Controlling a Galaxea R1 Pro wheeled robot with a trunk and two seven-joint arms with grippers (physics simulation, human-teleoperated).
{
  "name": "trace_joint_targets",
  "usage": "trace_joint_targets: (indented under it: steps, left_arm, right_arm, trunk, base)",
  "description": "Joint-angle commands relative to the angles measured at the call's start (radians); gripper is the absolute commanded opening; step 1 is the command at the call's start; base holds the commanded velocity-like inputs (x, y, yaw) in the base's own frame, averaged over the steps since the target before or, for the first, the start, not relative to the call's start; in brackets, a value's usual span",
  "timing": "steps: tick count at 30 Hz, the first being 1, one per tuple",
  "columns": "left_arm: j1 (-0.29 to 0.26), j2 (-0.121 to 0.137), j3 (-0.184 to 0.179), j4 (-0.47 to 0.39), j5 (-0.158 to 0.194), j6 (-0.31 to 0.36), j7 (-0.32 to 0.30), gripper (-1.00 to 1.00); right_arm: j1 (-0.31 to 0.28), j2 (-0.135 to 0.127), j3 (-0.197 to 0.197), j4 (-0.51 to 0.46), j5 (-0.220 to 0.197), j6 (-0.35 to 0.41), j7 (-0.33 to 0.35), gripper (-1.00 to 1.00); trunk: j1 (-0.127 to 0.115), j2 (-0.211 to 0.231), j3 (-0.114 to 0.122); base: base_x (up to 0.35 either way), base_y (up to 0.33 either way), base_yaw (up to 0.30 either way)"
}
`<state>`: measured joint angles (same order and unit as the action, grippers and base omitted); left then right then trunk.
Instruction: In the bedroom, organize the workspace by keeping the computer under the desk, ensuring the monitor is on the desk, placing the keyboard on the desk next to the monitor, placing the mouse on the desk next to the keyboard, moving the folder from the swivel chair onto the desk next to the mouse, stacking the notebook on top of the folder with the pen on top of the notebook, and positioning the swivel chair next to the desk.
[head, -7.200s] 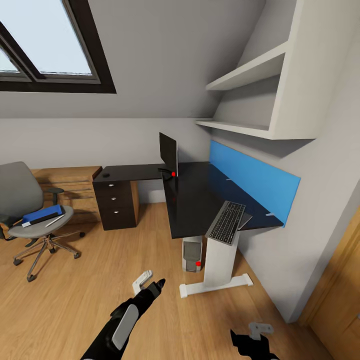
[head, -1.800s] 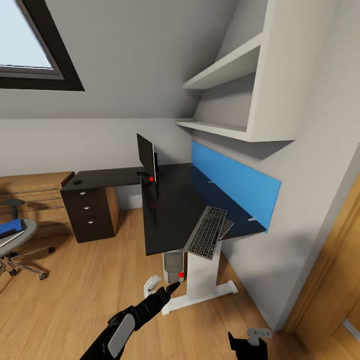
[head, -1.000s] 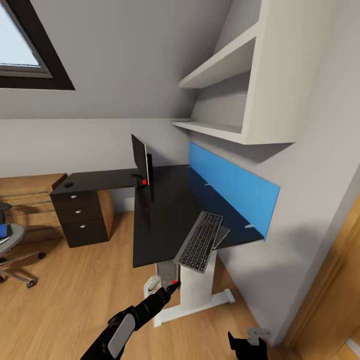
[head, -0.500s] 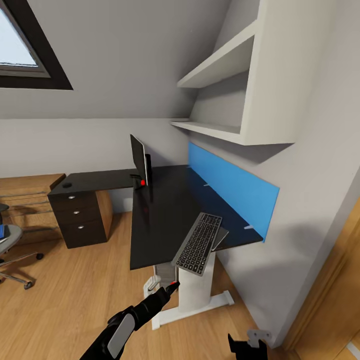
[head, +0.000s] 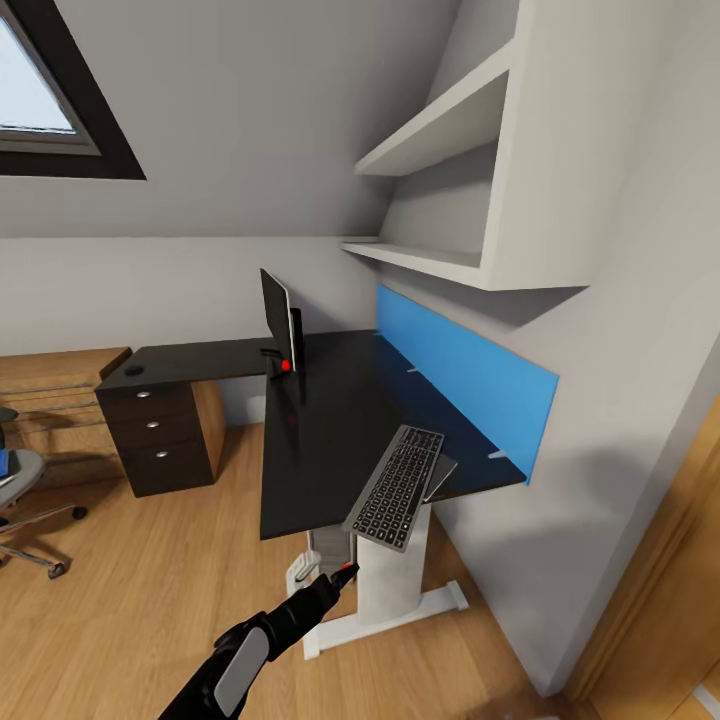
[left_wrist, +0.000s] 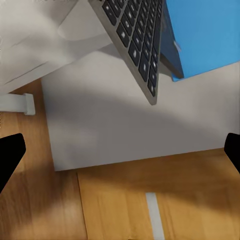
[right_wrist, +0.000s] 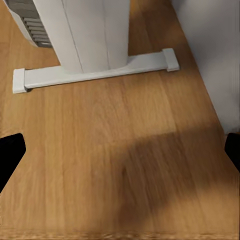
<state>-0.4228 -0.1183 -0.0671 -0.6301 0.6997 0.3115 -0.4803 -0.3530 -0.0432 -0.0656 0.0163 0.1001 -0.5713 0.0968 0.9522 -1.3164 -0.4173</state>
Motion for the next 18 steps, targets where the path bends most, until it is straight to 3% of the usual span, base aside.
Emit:
trace_joint_targets:
  steps: [1, 4, 11, 18]
  left_arm:
    - [-0.001, 0.0, 0.0, 0.0, 0.011, 0.009, 0.0, 1.0]
    - [-0.001, 0.001, 0.0, 0.0, 0.011, 0.009, 0.0, 1.0]
    - [0.0, 0.002, 0.0, 0.0, 0.01, 0.009, 0.0, 1.0]
    - [0.0, 0.002, -0.001, 0.0, 0.01, 0.009, 0.0, 1.0]
  right_arm:
    - [0.01, -0.001, -0.008, 0.002, 0.01, -0.008, 0.001, 1.0]
    - [0.058, -0.005, -0.009, 0.004, 0.01, -0.046, 0.001, 1.0]
    - [0.17, -0.007, -0.009, 0.005, 0.009, -0.248, -0.001, 1.0]
    - [0.211, -0.008, -0.01, 0.006, 0.009, -0.292, -0.002, 1.0]
  trunk:
    - [0.0, -0.001, -0.001]
    - [0.0, -0.001, -0.001]
    - [0.0, -0.001, -0.001]
    - [0.0, -0.001, -0.001]
  base:
    - [0.0, 0.0, 0.0]
    - [0.0, 0.0, 0.0]
    - [0.0, 0.0, 0.0]
    - [0.0, 0.0, 0.0]
